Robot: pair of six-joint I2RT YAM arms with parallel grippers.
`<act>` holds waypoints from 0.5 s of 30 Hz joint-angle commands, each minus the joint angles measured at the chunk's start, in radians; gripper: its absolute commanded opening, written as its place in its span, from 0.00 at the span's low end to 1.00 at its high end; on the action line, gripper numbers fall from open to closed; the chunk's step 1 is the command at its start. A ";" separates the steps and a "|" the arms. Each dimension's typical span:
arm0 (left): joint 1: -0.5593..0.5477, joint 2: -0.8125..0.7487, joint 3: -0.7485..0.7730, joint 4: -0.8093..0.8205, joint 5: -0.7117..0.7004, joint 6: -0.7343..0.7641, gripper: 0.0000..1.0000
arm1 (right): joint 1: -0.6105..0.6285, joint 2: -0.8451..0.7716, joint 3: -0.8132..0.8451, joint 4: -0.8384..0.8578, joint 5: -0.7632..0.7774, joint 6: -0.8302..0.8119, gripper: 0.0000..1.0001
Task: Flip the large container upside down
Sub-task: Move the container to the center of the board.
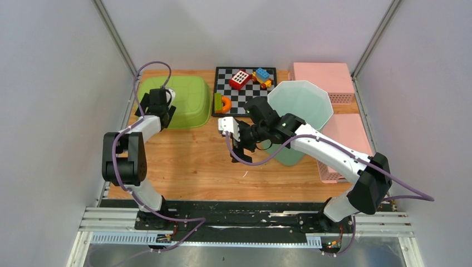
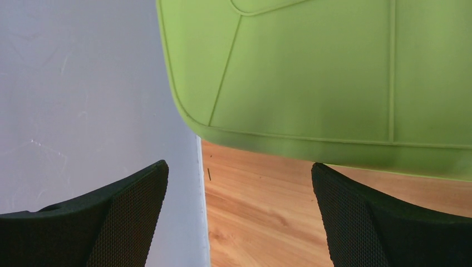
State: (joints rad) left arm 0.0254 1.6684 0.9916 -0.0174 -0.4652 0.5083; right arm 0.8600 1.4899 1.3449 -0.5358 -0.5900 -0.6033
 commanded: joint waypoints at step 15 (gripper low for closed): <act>-0.051 0.167 0.185 0.007 -0.099 -0.030 1.00 | 0.018 -0.006 -0.022 -0.014 0.010 -0.031 0.95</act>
State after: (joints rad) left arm -0.0219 1.8065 1.1233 -0.0254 -0.5404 0.4938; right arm 0.8604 1.4899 1.3380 -0.5377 -0.5755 -0.6144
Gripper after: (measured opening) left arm 0.997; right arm 0.949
